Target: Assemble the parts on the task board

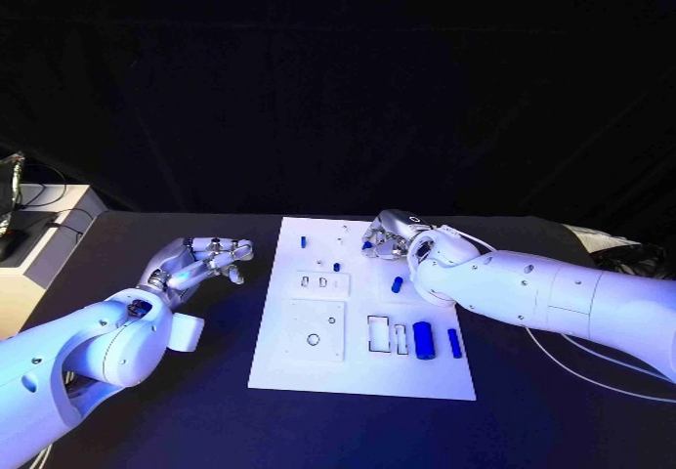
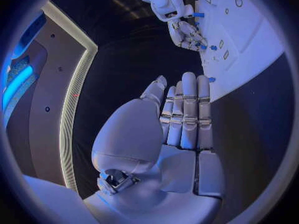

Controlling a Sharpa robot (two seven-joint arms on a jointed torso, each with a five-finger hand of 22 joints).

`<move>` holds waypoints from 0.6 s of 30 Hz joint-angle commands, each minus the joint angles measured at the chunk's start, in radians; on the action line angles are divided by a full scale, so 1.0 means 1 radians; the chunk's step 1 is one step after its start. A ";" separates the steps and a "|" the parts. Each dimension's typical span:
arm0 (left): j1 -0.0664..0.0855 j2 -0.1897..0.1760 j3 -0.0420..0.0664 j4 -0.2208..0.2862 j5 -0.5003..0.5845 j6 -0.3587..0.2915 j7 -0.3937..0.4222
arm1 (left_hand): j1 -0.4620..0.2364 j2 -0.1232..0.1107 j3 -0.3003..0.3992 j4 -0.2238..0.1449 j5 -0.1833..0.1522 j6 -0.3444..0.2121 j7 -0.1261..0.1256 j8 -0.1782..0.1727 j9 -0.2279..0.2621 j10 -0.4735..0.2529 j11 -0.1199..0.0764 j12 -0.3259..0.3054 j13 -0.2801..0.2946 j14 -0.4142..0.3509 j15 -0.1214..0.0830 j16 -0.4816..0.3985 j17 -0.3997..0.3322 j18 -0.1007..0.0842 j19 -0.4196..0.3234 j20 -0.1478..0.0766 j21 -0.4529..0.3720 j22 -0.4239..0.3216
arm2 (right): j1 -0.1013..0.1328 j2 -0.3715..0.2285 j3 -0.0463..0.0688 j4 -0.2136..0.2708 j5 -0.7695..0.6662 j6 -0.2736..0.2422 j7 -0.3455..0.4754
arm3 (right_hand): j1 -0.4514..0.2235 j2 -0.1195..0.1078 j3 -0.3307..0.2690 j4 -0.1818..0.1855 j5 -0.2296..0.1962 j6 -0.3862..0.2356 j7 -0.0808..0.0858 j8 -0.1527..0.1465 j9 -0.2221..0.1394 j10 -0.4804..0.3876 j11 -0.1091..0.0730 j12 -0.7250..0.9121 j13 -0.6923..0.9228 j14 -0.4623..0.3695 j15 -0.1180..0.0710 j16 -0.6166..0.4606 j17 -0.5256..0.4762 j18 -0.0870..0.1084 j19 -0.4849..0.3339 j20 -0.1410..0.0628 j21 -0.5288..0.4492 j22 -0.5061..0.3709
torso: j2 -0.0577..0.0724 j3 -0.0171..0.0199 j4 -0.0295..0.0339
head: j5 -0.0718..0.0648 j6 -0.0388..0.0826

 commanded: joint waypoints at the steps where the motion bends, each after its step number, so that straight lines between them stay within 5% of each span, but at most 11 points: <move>1: 0.000 0.001 0.001 0.002 0.002 0.015 0.004 | -0.001 -0.002 0.007 0.002 0.000 -0.005 0.000 -0.003 0.000 -0.007 0.003 0.002 0.001 -0.007 0.000 0.000 -0.001 0.015 -0.007 -0.003 0.005 -0.002 | -0.002 0.001 -0.001 0.000 -0.001 0.027 0.003 | -0.003 0.030 0.015 0.004 0.008 0.015 -0.001 0.006 0.002 0.018 -0.002 0.016 0.013 0.005 -0.004 0.005 0.002 -0.013 0.066 -0.007 0.007 0.134 | 0.000 -0.0007 0.0008 | 0.000 -0.001; 4: 0.000 0.001 0.001 0.002 0.002 0.015 0.004 | -0.001 -0.002 0.007 0.002 0.000 -0.005 0.000 -0.003 0.000 -0.007 0.003 0.002 0.001 -0.007 0.000 0.000 -0.001 0.015 -0.007 -0.003 0.005 -0.002 | -0.002 0.000 -0.001 0.000 -0.007 0.020 0.001 | 0.003 0.048 0.043 0.000 -0.041 0.019 -0.003 0.005 0.002 0.019 -0.003 0.016 0.019 0.005 -0.005 0.005 0.003 -0.014 0.065 -0.009 0.010 0.134 | -0.001 -0.0006 0.0009 | 0.001 -0.001; 12: 0.000 0.001 0.001 0.001 0.002 0.015 0.004 | -0.001 -0.002 0.007 0.002 0.000 -0.005 0.000 -0.003 0.000 -0.007 0.003 0.002 0.001 -0.007 0.000 0.000 -0.001 0.015 -0.007 -0.003 0.005 -0.002 | -0.002 -0.002 -0.001 0.002 -0.010 -0.007 0.012 | 0.010 0.053 0.103 -0.031 -0.052 0.034 -0.004 0.008 0.005 0.027 -0.005 0.014 0.032 0.006 -0.007 0.009 0.011 -0.018 0.065 -0.011 0.024 0.137 | -0.001 -0.0007 0.0008 | 0.002 -0.001; 16: 0.000 0.001 0.001 0.000 0.002 0.015 0.004 | -0.001 -0.002 0.007 0.002 0.000 -0.005 0.000 -0.003 0.000 -0.007 0.003 0.002 0.001 -0.007 0.000 0.000 -0.001 0.015 -0.007 -0.003 0.005 -0.002 | -0.002 -0.005 -0.001 0.008 -0.009 -0.038 0.028 | 0.004 0.064 0.106 -0.035 -0.138 0.041 -0.008 0.008 0.005 0.033 -0.007 0.013 0.035 0.006 -0.008 0.010 0.015 -0.019 0.064 -0.012 0.027 0.137 | -0.001 -0.0008 0.0011 | 0.002 -0.001; 18: 0.000 0.001 0.001 0.000 0.002 0.015 0.005 | -0.001 -0.002 0.007 0.002 0.000 -0.005 0.000 -0.003 0.000 -0.007 0.003 0.002 0.001 -0.007 0.000 0.000 -0.001 0.015 -0.007 -0.003 0.005 -0.002 | -0.002 -0.006 -0.001 0.012 -0.010 -0.052 0.036 | 0.005 0.067 0.107 -0.035 -0.149 0.042 -0.009 0.008 0.005 0.034 -0.007 0.012 0.036 0.006 -0.008 0.010 0.016 -0.019 0.064 -0.012 0.028 0.137 | -0.001 -0.0008 0.0017 | 0.002 0.001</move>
